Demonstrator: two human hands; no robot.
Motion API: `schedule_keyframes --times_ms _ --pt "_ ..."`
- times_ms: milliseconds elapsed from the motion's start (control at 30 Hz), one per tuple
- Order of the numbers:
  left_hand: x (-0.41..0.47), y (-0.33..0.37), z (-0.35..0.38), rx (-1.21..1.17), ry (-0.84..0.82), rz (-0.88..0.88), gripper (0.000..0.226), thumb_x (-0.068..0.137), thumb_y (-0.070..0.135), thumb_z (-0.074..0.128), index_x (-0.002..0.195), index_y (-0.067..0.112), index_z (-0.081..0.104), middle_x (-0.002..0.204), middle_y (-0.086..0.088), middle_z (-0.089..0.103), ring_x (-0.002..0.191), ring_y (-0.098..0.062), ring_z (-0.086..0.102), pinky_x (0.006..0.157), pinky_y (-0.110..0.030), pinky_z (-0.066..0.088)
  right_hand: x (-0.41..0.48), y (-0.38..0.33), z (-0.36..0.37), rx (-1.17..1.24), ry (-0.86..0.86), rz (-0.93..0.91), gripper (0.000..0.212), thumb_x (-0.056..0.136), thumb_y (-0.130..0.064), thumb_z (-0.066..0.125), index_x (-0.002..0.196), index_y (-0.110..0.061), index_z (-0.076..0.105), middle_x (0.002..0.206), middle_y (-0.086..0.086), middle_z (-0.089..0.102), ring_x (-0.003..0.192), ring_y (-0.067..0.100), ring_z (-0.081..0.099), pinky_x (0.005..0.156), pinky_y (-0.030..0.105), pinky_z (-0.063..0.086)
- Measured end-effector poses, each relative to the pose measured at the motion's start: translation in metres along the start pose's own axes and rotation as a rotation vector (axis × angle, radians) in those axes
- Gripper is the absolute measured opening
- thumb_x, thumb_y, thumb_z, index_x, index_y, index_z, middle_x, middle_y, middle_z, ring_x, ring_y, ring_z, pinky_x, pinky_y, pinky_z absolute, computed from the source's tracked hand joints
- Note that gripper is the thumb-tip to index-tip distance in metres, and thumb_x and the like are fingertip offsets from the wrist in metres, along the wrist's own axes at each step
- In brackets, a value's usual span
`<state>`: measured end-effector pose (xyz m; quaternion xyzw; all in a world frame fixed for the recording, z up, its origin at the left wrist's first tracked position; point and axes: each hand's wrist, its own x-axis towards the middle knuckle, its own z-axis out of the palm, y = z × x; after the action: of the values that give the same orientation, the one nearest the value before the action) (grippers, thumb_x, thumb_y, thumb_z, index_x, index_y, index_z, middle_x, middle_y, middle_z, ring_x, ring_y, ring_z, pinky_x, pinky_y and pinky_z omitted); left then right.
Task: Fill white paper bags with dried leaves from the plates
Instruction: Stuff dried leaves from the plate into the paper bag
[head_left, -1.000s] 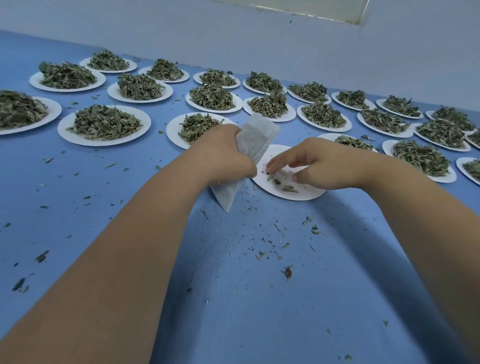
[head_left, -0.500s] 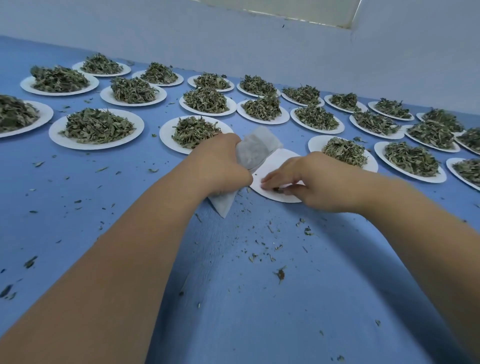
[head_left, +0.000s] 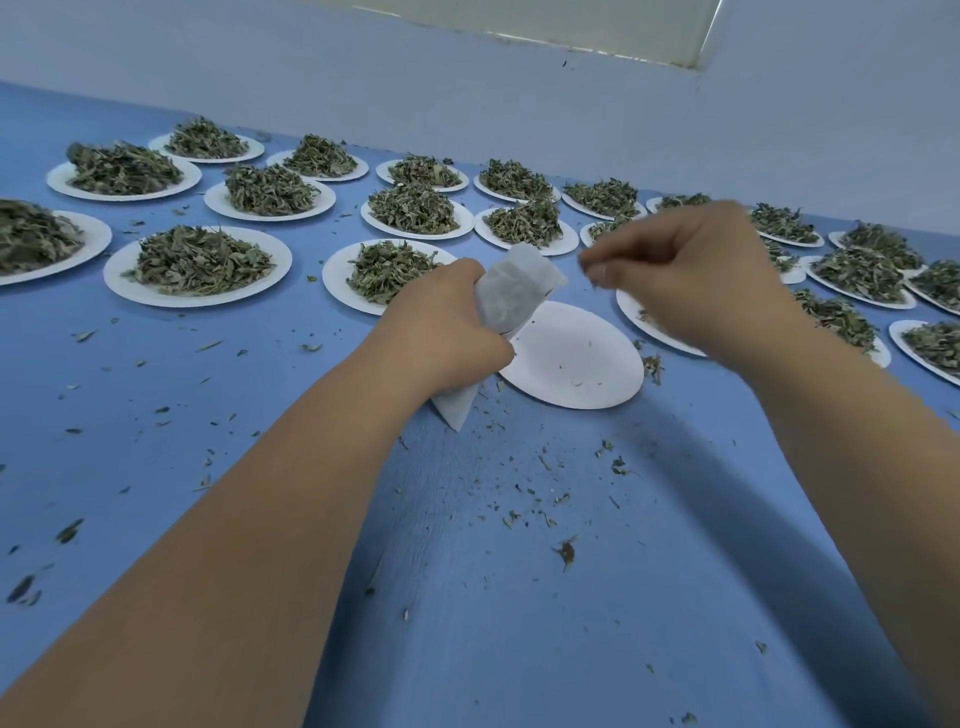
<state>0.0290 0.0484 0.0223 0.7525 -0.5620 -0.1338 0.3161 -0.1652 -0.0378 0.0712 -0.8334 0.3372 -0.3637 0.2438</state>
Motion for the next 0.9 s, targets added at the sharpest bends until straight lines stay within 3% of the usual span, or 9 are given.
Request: schedule_keyframes --times_ms 67,267,367,467,567,633,700,800,900 --pt "0.0 0.0 0.002 -0.009 0.024 0.01 0.029 0.075 0.028 0.074 0.091 0.021 0.05 0.088 0.005 0.053 0.075 -0.009 0.051 0.055 -0.03 0.035 0.007 -0.017 0.002 0.101 0.023 -0.025 0.022 0.085 -0.004 0.077 0.086 -0.026 0.08 0.076 -0.01 0.077 0.075 0.003 0.073 0.072 0.012 0.053" --pt "0.0 -0.001 0.005 -0.001 0.073 0.049 0.032 0.072 0.024 0.075 0.087 0.015 0.049 0.081 0.001 0.054 0.069 -0.016 0.051 0.054 -0.031 0.037 0.013 -0.038 0.022 -0.098 -0.121 -0.011 0.016 0.082 -0.002 0.073 0.087 -0.016 0.079 0.079 0.004 0.075 0.078 0.024 0.073 0.074 0.046 0.062" --pt "0.001 -0.002 0.004 -0.009 0.088 0.042 0.03 0.072 0.024 0.074 0.088 0.014 0.051 0.082 0.0 0.056 0.071 -0.017 0.053 0.055 -0.031 0.038 0.015 -0.039 0.017 -0.034 -0.108 -0.011 0.012 0.081 -0.001 0.076 0.082 -0.013 0.076 0.077 0.001 0.074 0.075 0.017 0.072 0.073 0.038 0.062" --pt "0.001 -0.001 0.004 -0.023 0.095 0.036 0.032 0.071 0.024 0.074 0.092 0.012 0.053 0.084 -0.001 0.058 0.075 -0.02 0.055 0.058 -0.033 0.041 0.018 -0.042 0.013 -0.067 -0.209 -0.01 0.013 0.087 -0.007 0.073 0.091 -0.019 0.076 0.08 -0.004 0.077 0.081 0.013 0.073 0.078 0.033 0.06" --pt "0.002 -0.002 0.004 -0.028 0.088 0.028 0.033 0.072 0.023 0.074 0.091 0.01 0.05 0.083 -0.002 0.055 0.069 -0.021 0.047 0.057 -0.033 0.036 0.017 -0.043 0.01 -0.059 -0.308 0.022 0.015 0.092 -0.013 0.065 0.097 -0.025 0.073 0.072 -0.021 0.07 0.065 -0.005 0.063 0.059 0.012 0.048" --pt "0.001 -0.002 0.003 -0.03 0.087 0.026 0.032 0.072 0.023 0.073 0.084 0.014 0.046 0.08 -0.001 0.052 0.065 -0.017 0.043 0.056 -0.032 0.033 0.016 -0.045 0.01 0.005 -0.256 0.039 0.016 0.093 -0.017 0.06 0.097 -0.025 0.073 0.078 -0.021 0.071 0.064 -0.013 0.057 0.057 0.005 0.04" --pt "0.002 -0.002 0.003 -0.039 0.088 0.028 0.034 0.072 0.024 0.074 0.08 0.018 0.042 0.077 0.001 0.05 0.064 -0.015 0.043 0.054 -0.031 0.032 0.013 -0.047 0.01 0.078 -0.189 0.042 0.019 0.099 -0.019 0.053 0.101 -0.019 0.072 0.083 -0.014 0.075 0.066 -0.012 0.057 0.062 0.005 0.04" --pt "0.002 -0.002 0.003 -0.041 0.085 0.035 0.033 0.073 0.023 0.074 0.08 0.017 0.042 0.077 0.002 0.049 0.064 -0.016 0.043 0.053 -0.03 0.032 0.008 -0.046 0.015 0.004 -0.27 0.038 0.027 0.105 -0.03 0.046 0.105 -0.023 0.072 0.091 -0.013 0.073 0.092 0.006 0.063 0.08 0.026 0.044" --pt "0.004 -0.003 0.005 -0.037 0.093 0.038 0.03 0.073 0.024 0.073 0.084 0.017 0.046 0.08 0.002 0.052 0.067 -0.014 0.047 0.053 -0.03 0.034 0.01 -0.044 0.014 0.038 -0.194 0.05 0.031 0.105 -0.033 0.043 0.104 -0.024 0.072 0.088 -0.015 0.075 0.09 -0.003 0.062 0.076 0.018 0.042"
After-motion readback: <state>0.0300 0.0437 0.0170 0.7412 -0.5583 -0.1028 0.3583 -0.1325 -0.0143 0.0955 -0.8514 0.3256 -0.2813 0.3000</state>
